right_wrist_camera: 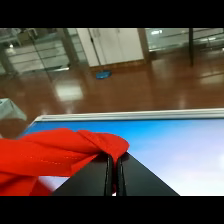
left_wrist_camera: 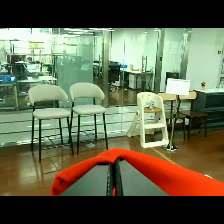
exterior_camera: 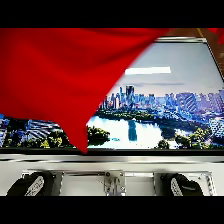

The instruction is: Fold the shirts.

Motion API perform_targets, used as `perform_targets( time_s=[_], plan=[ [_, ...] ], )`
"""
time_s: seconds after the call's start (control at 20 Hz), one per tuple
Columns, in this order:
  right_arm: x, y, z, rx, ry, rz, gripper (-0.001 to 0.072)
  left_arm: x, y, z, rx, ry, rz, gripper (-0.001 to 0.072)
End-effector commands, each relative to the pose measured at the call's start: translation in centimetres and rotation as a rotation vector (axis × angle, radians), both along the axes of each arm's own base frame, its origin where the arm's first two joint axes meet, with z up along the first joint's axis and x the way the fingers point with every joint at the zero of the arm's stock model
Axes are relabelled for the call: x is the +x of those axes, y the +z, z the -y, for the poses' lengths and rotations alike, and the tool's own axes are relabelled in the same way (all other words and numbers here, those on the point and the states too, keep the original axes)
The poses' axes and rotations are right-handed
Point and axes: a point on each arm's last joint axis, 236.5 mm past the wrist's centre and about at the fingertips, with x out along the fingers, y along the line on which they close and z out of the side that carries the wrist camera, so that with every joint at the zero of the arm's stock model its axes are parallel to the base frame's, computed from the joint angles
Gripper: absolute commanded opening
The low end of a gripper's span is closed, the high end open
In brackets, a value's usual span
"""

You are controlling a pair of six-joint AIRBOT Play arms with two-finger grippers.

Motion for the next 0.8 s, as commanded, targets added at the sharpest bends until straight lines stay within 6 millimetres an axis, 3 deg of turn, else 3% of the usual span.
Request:
perform_targets(
  time_s=[0.0, 0.3, 0.4, 0.55, 0.6, 0.75],
  plan=[
    [-2.3, 0.9, 0.3, -0.038, -0.039, 0.026, 0.0066, -0.8, -0.1, 0.2, 0.005, 0.002, -0.006, 0.0043],
    [-6.4, 3.2, 3.8, -0.17, -0.239, 0.101, 0.0066, -2.7, 0.0, 0.7, 0.024, 0.001, 0.008, 0.0043],
    [-7.6, 2.5, 3.9, -0.194, -0.251, 0.057, 0.0066, -2.5, -1.9, 1.2, 0.062, -0.012, -0.066, 0.0043],
    [-8.5, -0.6, 4.0, -0.246, -0.245, -0.07, 0.0066, -1.0, -6.0, 0.7, 0.115, 0.003, -0.219, 0.0043],
    [-8.7, -1.2, 4.3, -0.261, -0.255, -0.095, 0.0066, -0.9, -6.6, 0.9, 0.119, -0.007, -0.241, 0.0043],
    [-10.1, -0.5, 5.0, -0.279, -0.301, -0.056, 0.0066, -2.6, -6.1, 2.1, 0.15, -0.04, -0.2, 0.0043]
  ],
)
